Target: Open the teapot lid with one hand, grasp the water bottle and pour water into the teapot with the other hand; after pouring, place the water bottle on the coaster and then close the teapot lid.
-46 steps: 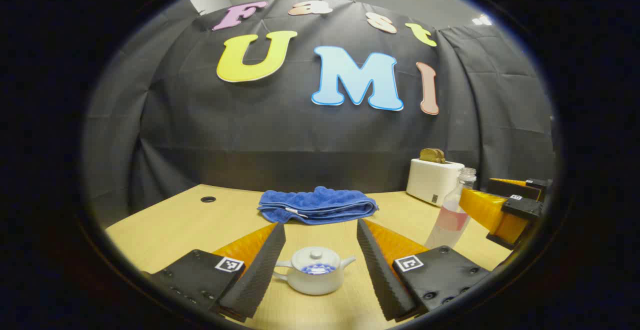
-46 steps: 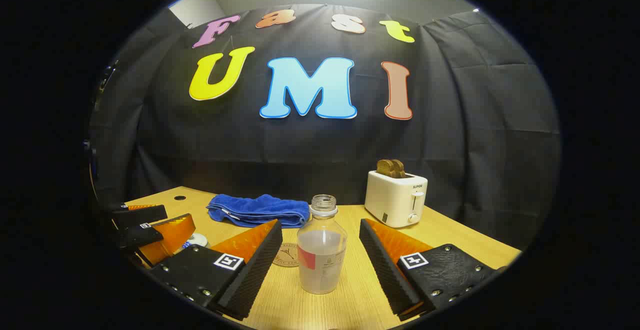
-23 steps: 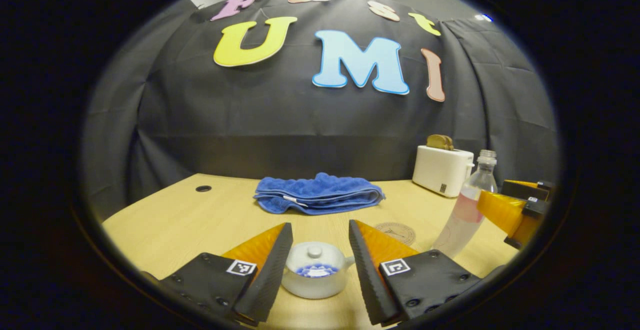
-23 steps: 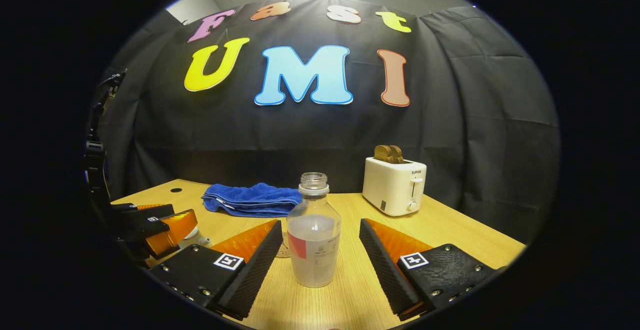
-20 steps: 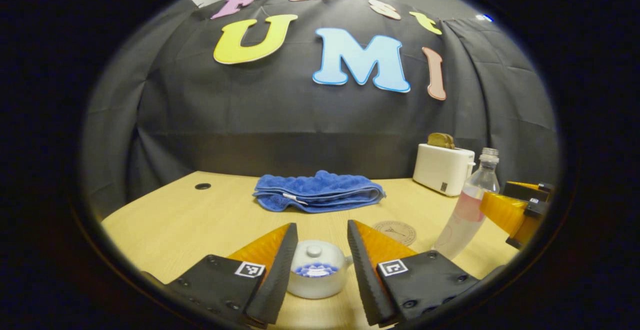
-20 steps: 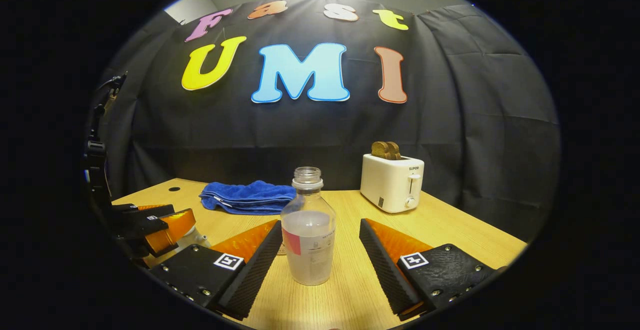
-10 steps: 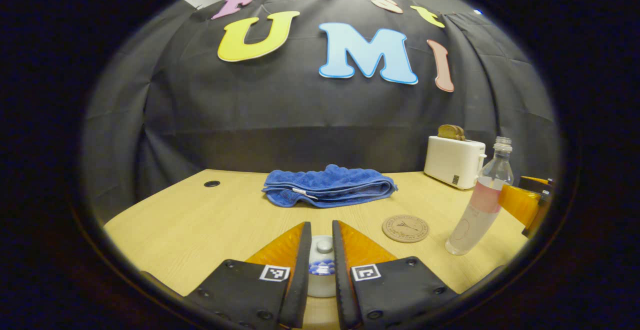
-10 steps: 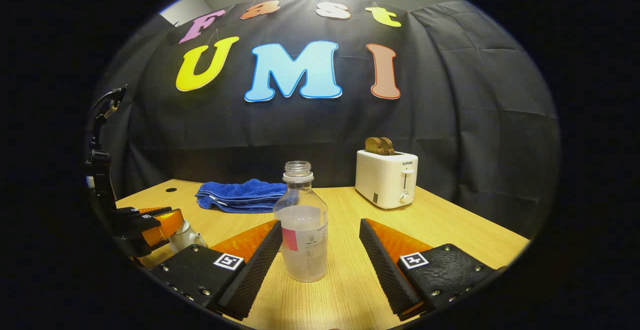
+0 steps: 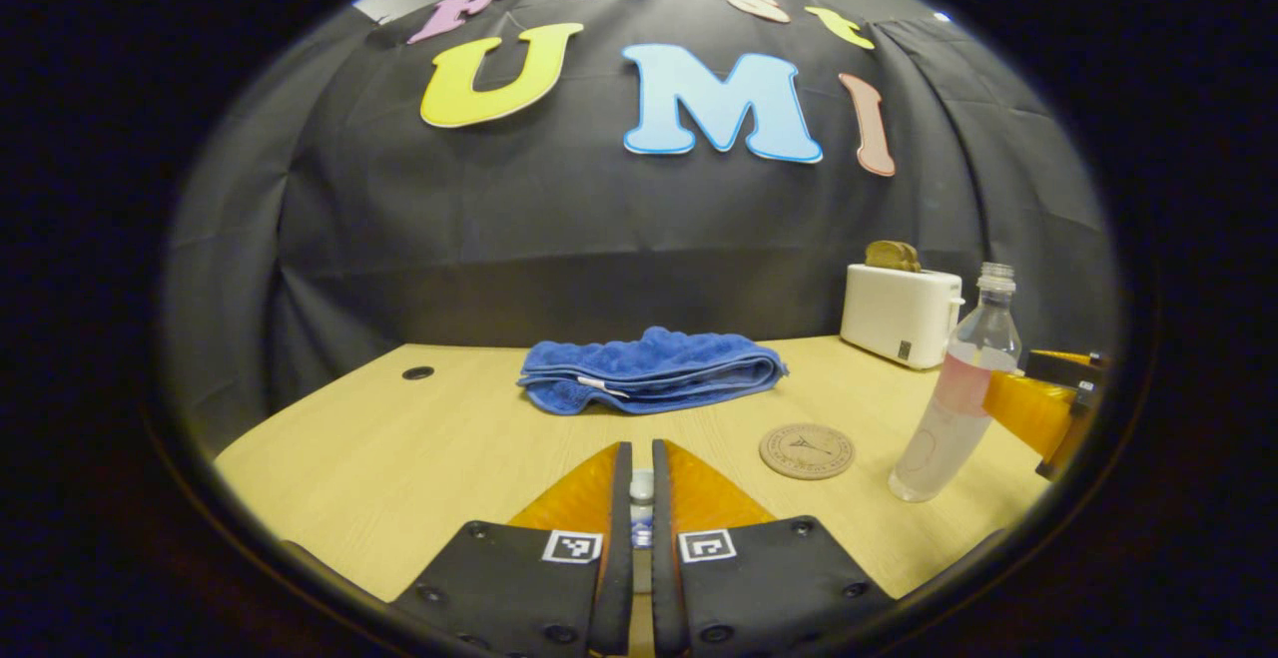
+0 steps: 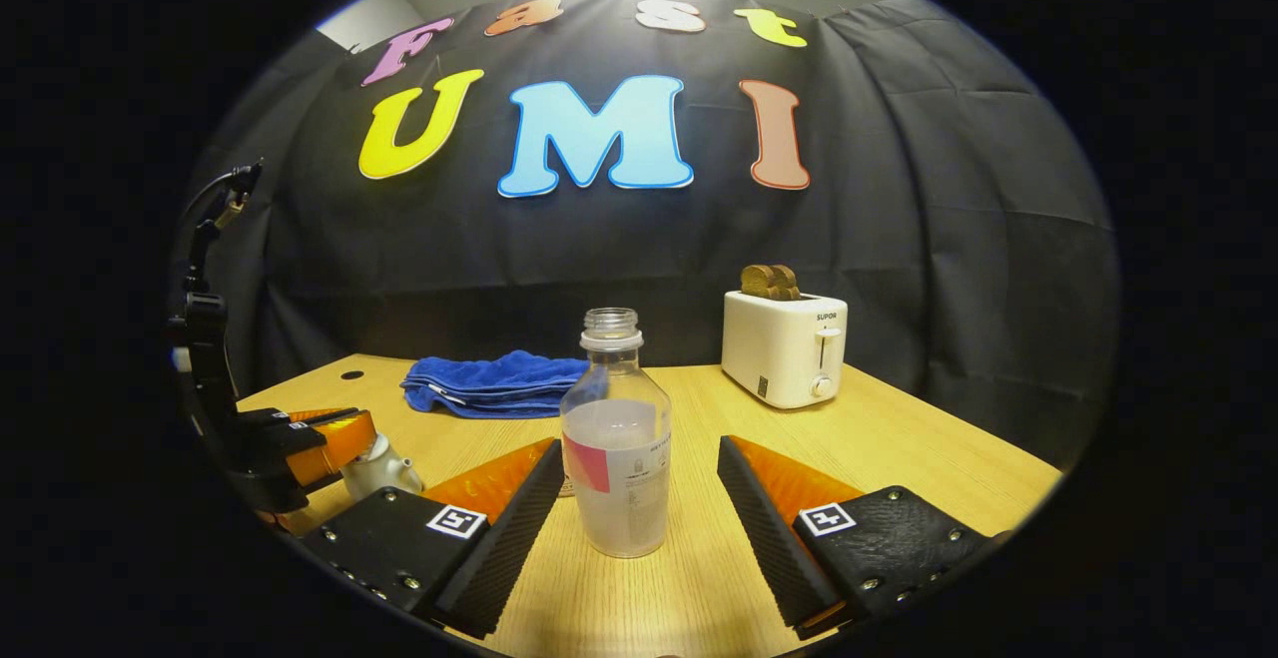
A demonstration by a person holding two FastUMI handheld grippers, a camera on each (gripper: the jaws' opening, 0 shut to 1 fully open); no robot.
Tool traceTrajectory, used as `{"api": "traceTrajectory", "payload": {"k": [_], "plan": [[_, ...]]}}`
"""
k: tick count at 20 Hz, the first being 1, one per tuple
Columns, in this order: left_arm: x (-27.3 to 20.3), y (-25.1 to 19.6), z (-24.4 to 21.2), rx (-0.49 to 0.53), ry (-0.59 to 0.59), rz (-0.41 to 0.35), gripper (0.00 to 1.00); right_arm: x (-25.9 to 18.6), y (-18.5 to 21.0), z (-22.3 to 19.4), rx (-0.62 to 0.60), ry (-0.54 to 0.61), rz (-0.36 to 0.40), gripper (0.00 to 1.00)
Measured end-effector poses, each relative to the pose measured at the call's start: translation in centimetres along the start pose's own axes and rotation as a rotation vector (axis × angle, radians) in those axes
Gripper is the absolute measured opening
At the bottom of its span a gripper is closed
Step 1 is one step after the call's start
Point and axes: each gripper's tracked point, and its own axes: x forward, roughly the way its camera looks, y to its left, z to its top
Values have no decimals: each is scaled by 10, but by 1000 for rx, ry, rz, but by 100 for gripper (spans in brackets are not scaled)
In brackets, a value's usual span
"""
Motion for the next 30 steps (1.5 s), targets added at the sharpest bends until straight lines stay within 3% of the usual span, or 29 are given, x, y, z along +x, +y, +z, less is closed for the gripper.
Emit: {"api": "traceTrajectory", "payload": {"k": [9,23,26,28,30], "plan": [[-10,19,36,-139,-73,-50,14,6,6,-7,-21,18,10,98],[-15,158,28,-97,-64,153,14,32,11,-29,-57,77,-38,98],[-20,177,21,-86,-55,177,14,42,9,-37,-67,100,-55,93],[-22,189,17,-85,-47,190,14,47,11,-39,-80,109,-61,82],[-24,199,12,-89,-35,198,14,46,13,-38,-100,100,-62,81]]}}
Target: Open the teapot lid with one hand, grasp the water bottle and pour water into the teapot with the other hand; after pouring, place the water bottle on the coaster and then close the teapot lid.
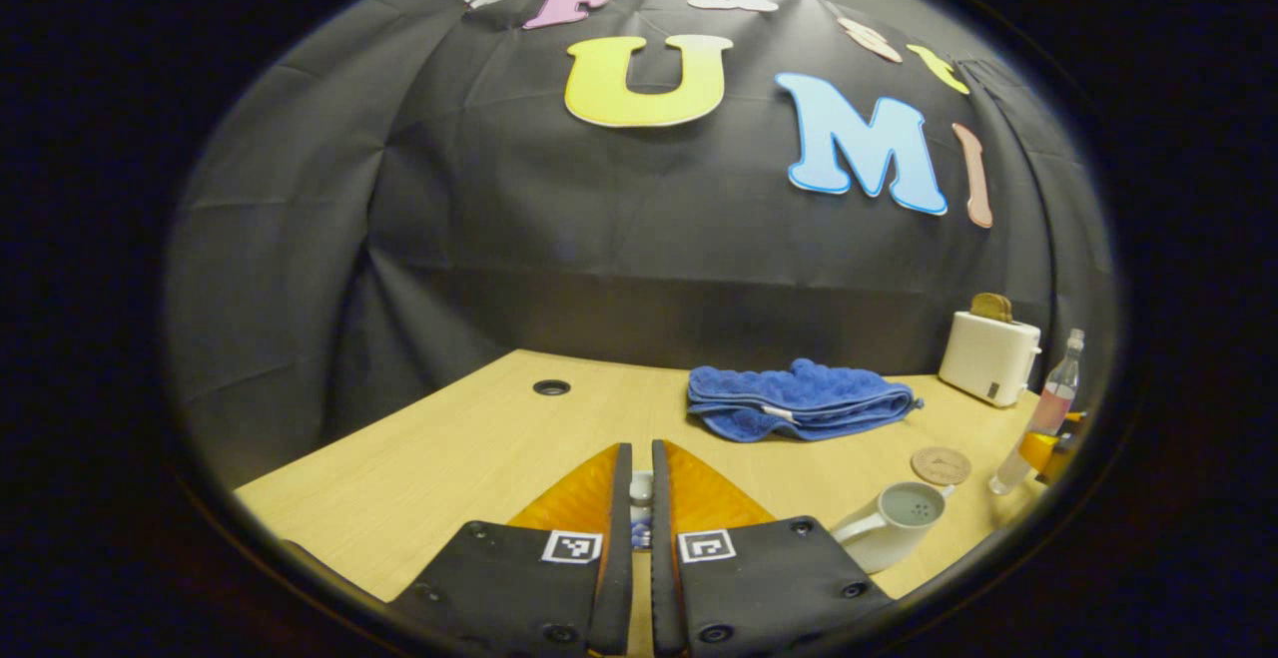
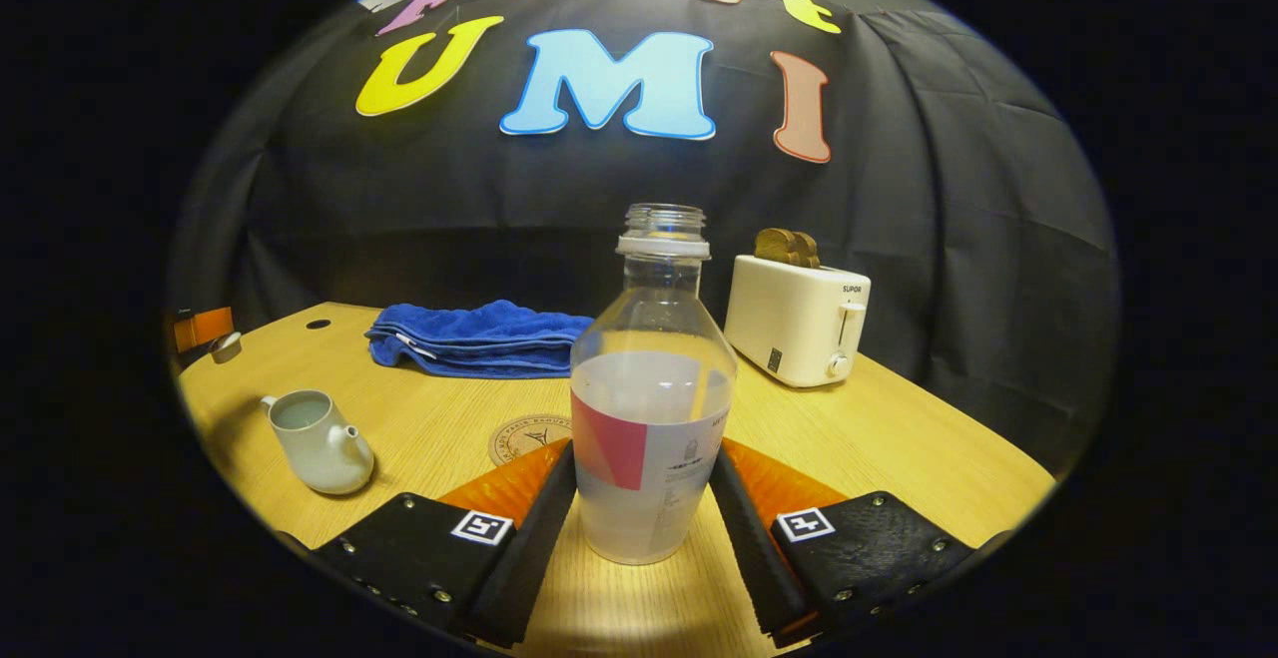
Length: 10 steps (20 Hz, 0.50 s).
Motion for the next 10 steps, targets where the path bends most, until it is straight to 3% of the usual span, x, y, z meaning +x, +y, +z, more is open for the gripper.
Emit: {"api": "traceTrajectory", "payload": {"k": [6,10], "plan": [[-3,19,-2,4,5,13,14,-5,11,18,-171,-53,-37,78],[-7,25,-2,9,2,10,14,-9,18,49,-425,-149,-127,77]]}}
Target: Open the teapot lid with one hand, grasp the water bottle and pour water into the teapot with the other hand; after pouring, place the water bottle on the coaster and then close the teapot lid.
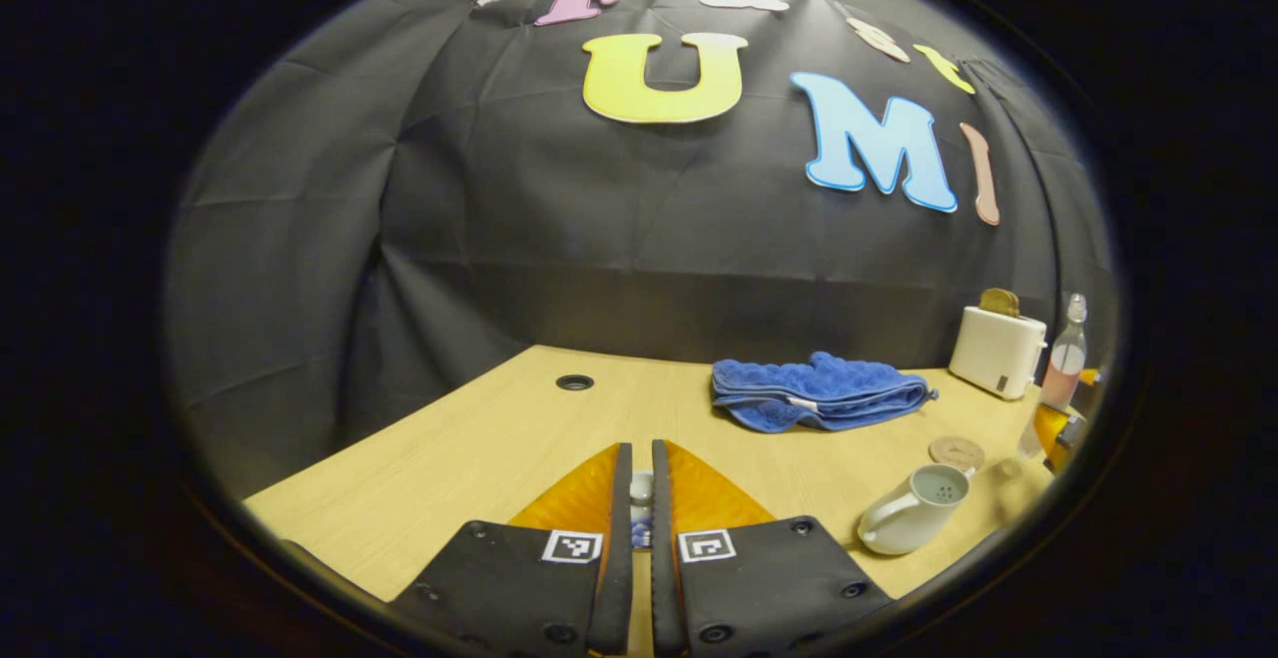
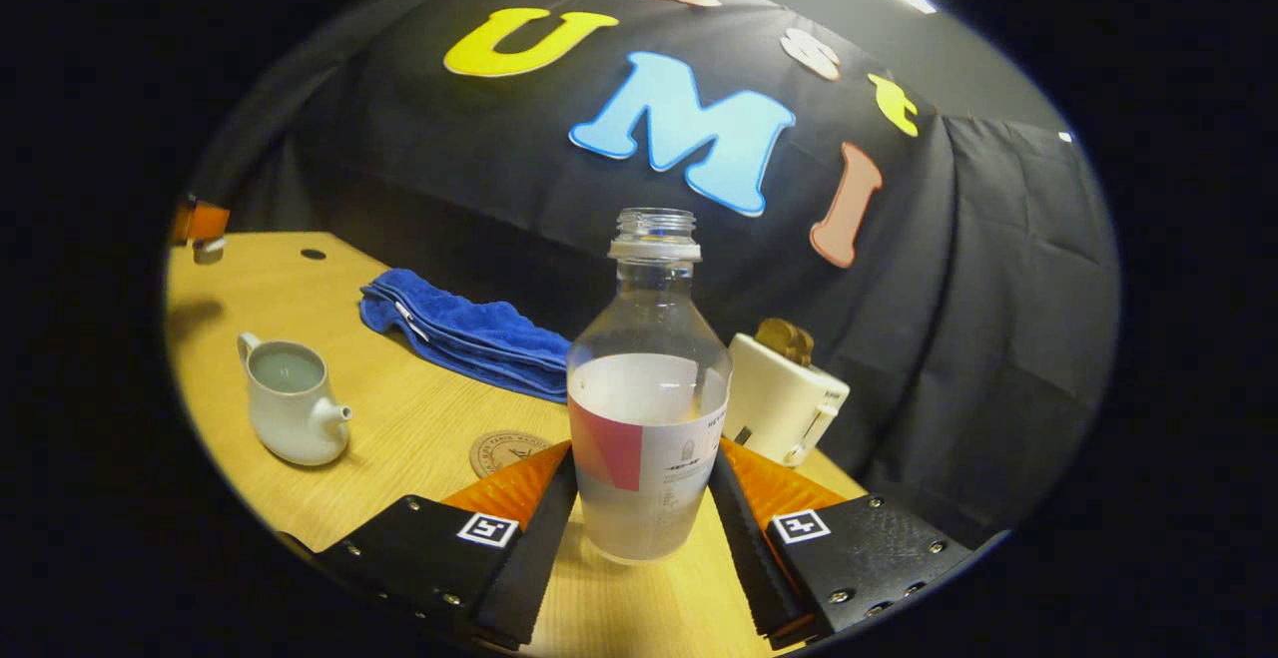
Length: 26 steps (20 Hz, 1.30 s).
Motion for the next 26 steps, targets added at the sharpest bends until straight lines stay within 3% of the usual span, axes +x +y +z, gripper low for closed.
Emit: {"api": "traceTrajectory", "payload": {"k": [5,10,16,26], "plan": [[-3,6,0,8,1,2,14,-2,12,32,-305,-105,-82,77],[-6,14,-7,2,9,1,14,-3,37,43,-554,-163,-94,77],[-7,15,-7,0,9,-2,14,1,56,46,-776,-207,-81,77],[-7,10,-10,2,20,-18,14,3,70,35,-1067,-258,11,77]]}}
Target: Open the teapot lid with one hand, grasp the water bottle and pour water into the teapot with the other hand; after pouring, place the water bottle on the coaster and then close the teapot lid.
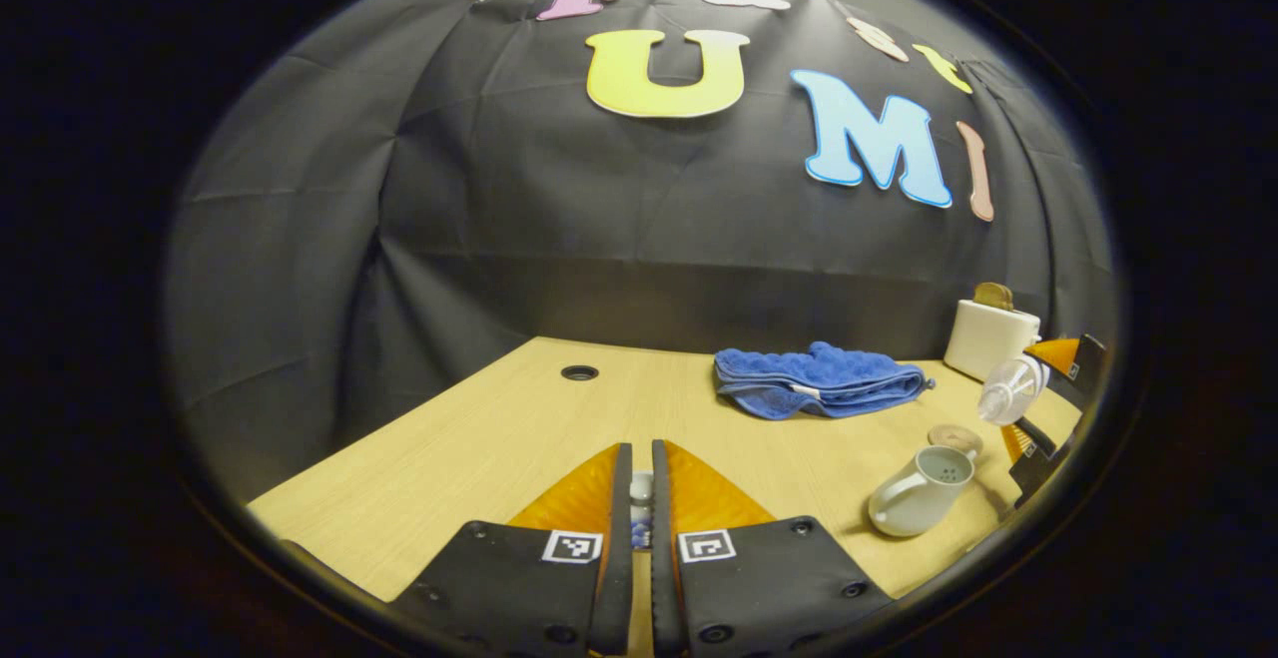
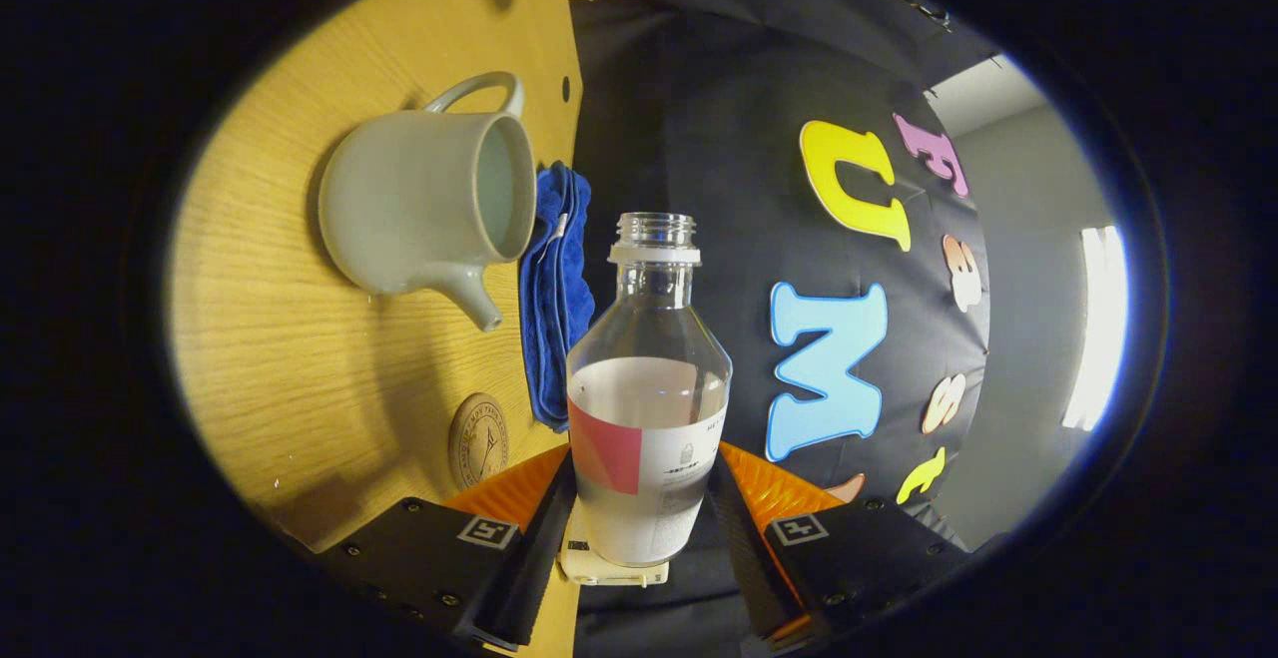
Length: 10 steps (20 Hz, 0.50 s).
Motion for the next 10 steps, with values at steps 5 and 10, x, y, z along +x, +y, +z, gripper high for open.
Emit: {"api": "traceTrajectory", "payload": {"k": [5,10], "plan": [[1,0,-3,6,10,0,14,9,3,4,-107,-40,-9,77],[3,0,-5,9,15,3,14,10,1,7,-174,-66,-13,77]]}}
